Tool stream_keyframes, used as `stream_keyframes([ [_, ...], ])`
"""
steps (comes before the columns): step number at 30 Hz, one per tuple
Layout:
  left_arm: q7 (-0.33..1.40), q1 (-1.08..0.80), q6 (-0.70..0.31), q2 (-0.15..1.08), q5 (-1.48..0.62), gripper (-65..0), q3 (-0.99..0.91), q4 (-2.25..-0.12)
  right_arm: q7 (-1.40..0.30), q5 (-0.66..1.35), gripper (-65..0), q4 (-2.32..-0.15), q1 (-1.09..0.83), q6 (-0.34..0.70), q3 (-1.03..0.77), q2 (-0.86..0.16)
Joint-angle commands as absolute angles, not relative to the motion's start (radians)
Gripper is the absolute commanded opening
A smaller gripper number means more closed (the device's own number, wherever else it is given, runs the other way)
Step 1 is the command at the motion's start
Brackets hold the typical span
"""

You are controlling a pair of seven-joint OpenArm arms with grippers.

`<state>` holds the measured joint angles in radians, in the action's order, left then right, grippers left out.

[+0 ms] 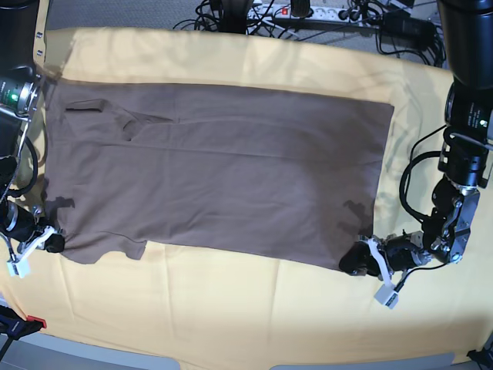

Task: Fold the T-shirt properly
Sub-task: 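Grasp the hem corners with both grippers and lift them, then fold the hem over toward the collar with both grippers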

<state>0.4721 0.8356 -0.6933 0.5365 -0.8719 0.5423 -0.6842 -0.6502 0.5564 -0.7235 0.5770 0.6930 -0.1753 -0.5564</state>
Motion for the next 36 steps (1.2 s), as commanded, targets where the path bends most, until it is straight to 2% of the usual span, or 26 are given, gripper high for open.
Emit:
stream_keyframes([
  [1, 0.453, 0.871, -0.698, 0.548, -0.889, -65.0, 0.534, -0.694, -0.64, 0.572, -65.0, -0.738, 0.609, 0.698, -0.157, -0.577],
  [7, 0.588, 0.87, -0.698, 0.553, -0.994, -65.0, 0.534, -0.694, -0.657, 0.576, -65.0, -0.738, 0.607, 0.698, -0.089, -0.578],
  [14, 0.753, 0.87, -0.698, 0.554, -1.172, -65.0, 0.534, -0.694, -0.781, 0.657, -65.0, -0.767, 0.593, 0.698, -0.089, -0.581],
  [23, 0.962, 0.871, -0.698, 0.578, -1.378, -65.0, 0.534, -0.694, -0.783, 0.656, -65.0, -1.08, 0.384, 0.698, -0.089, -0.626],
  [27, 1.076, 0.871, -0.698, 0.596, -1.475, -65.0, 0.534, -0.694, -0.779, 0.659, -65.0, -1.155, 0.308, 0.698, -0.089, -0.662],
  [36, 1.102, 0.871, -0.698, 0.655, -1.476, -65.0, 0.534, -0.694, -0.78, 0.685, -65.0, -1.159, 0.28, 0.698, -0.089, -0.73],
])
